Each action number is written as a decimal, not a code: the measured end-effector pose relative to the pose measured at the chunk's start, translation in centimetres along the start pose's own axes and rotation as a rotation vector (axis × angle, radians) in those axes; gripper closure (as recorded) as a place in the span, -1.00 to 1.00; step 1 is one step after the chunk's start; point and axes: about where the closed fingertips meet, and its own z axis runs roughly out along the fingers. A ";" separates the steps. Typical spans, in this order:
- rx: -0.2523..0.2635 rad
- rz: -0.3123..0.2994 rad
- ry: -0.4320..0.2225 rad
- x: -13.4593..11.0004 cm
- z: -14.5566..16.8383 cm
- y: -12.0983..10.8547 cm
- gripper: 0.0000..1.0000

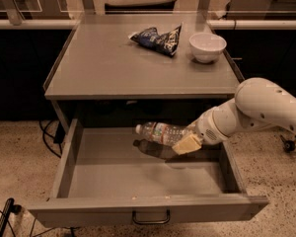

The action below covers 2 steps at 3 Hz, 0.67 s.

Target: Place water bottle into top drawer

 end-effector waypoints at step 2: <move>-0.038 0.046 -0.014 0.0 4.5 -0.2 1.00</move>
Offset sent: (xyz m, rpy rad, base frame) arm 0.0197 0.0407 -0.0469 0.0819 0.0424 -0.0199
